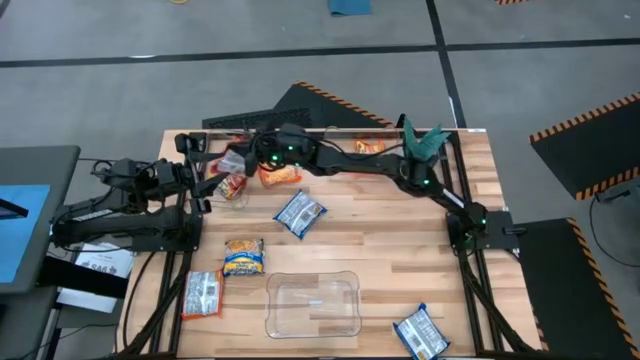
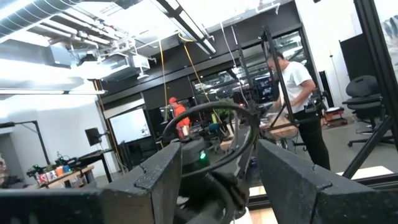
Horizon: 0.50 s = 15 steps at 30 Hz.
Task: Sort Maruchan noodles
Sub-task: Put the red noodle pack into the top left transparent bin
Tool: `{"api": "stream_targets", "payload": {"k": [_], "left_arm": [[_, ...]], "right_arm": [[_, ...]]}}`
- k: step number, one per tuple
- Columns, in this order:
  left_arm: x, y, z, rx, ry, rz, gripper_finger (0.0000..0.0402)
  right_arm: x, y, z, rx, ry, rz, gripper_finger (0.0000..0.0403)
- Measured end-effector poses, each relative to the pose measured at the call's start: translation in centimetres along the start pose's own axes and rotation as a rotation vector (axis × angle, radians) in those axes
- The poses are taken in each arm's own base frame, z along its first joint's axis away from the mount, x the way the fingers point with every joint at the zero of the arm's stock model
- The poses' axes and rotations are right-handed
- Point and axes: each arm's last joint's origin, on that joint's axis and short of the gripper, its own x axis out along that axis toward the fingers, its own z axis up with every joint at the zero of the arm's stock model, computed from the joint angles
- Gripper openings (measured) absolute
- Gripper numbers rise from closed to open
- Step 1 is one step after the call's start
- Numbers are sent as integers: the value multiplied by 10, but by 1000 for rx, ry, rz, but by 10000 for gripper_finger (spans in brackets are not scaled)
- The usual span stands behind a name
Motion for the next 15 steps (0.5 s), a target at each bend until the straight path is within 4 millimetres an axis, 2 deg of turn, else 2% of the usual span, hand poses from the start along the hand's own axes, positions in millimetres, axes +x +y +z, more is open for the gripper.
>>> {"api": "stream_targets", "payload": {"k": [5,11,15], "left_arm": [[0,0,0,0,0,0,192],[0,0,0,4,0,1,192],[0,0,0,6,0,1,192]], "right_arm": [[14,-10,-10,29,-35,40,17],[17,-22,-23,82,-91,71,17],[17,-24,-24,84,-86,66,17]]}}
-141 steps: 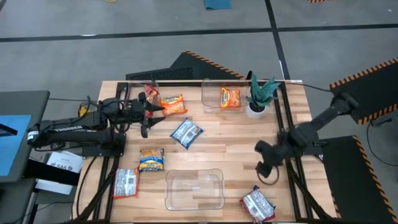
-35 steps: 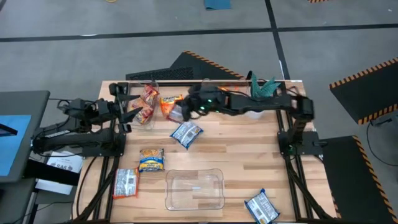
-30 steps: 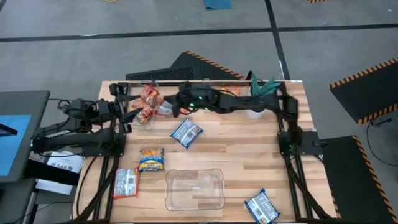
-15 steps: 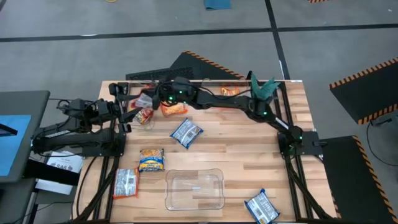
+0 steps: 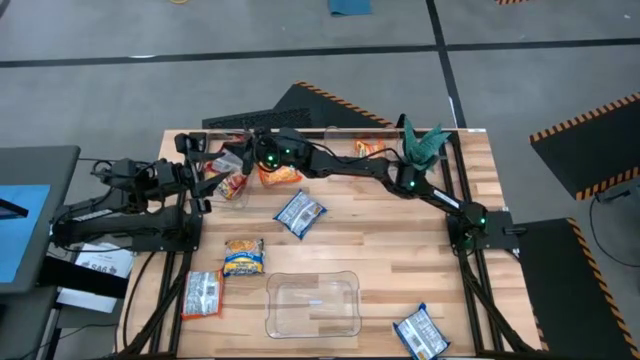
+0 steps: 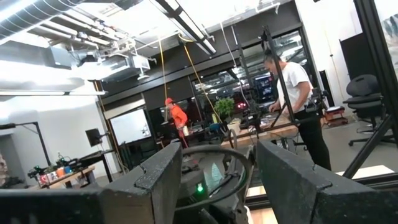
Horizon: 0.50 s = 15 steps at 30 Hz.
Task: Sort Maruchan noodles
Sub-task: Put the red noodle pack into the top left transparent bin
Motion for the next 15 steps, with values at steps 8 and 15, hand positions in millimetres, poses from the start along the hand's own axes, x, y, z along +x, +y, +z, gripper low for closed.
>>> {"api": "stream_targets", "payload": {"k": [8,15], "left_arm": [[0,0,0,13,0,1,192],[0,0,0,10,1,2,192]], "right_arm": [[1,8,-7,-31,11,-11,17],[1,6,-18,-40,101,-71,24]]}}
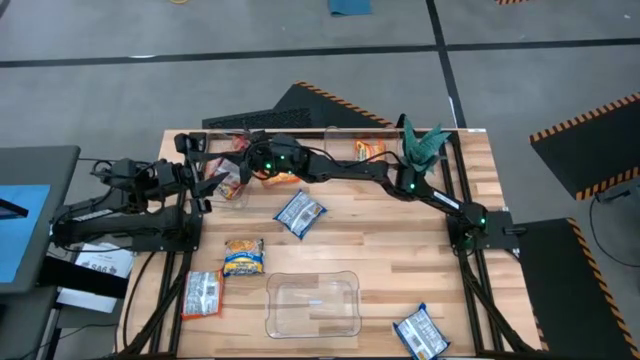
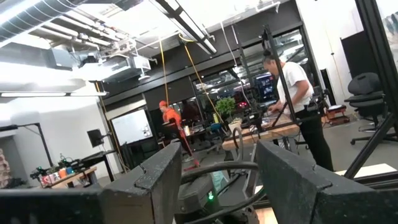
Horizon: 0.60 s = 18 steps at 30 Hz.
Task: Sort Maruchan noodles
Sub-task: Put the red noodle pack into the top left transparent bin, then put the top blue noodle pack into the bottom transparent bin
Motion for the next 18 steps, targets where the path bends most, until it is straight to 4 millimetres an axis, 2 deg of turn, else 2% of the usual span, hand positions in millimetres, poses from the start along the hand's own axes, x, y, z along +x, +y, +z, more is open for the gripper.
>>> {"api": "stream_targets", "payload": {"k": [5,9,13,18], "left_arm": [[0,0,0,-3,0,0,192],[0,0,0,-4,0,1,192],[0,0,0,-4,2,5,192],[0,0,0,-5,1,5,192]], "right_arm": [[0,-3,-2,2,26,-21,30],[0,-3,0,0,8,-9,56],[0,-1,2,-2,0,28,112],[0,0,3,-2,-2,29,214]]}}
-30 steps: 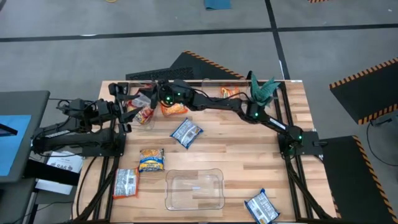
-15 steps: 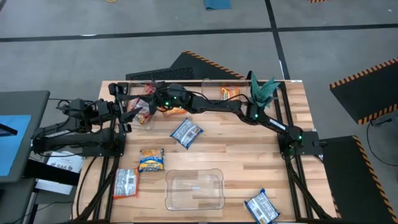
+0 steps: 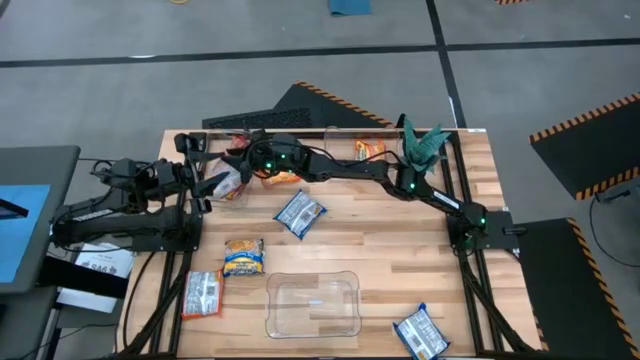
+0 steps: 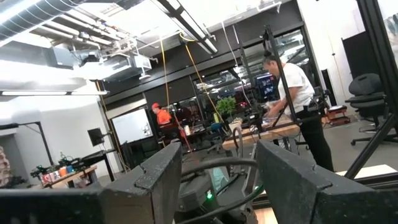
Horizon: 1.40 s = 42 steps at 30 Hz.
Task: Sort Maruchan noodles
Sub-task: Put the top blue noodle pack into the bottom transparent bin
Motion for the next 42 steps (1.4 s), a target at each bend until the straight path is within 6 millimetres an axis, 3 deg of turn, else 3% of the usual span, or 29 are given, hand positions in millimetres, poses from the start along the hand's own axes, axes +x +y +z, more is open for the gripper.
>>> {"api": "stream_targets", "payload": {"k": [3,6,11,15,18,21,26,29,34,42], "left_arm": [[0,0,0,0,0,0,192],[0,0,0,0,0,0,192],[0,0,0,-8,0,0,192],[0,0,0,-8,0,0,192],[0,0,0,-5,0,-1,192],[0,0,0,11,0,-1,192],[0,0,0,14,0,-1,192],[0,0,0,14,0,-1,192],[0,0,0,-11,0,-1,192],[3,-1,-2,-43,14,-13,192]], "right_arm": [[0,0,1,-15,-7,3,260],[-1,-5,2,-66,26,-5,282],[-11,-6,25,-151,152,-73,285],[-27,1,46,-275,324,-140,285],[-42,14,51,-352,492,-164,285],[-55,26,48,-417,628,-199,285],[-76,39,20,-471,791,-243,285],[-96,54,10,-492,807,-227,285],[-148,70,-3,-478,726,-247,285],[-232,100,-20,-378,425,-197,285]]}}
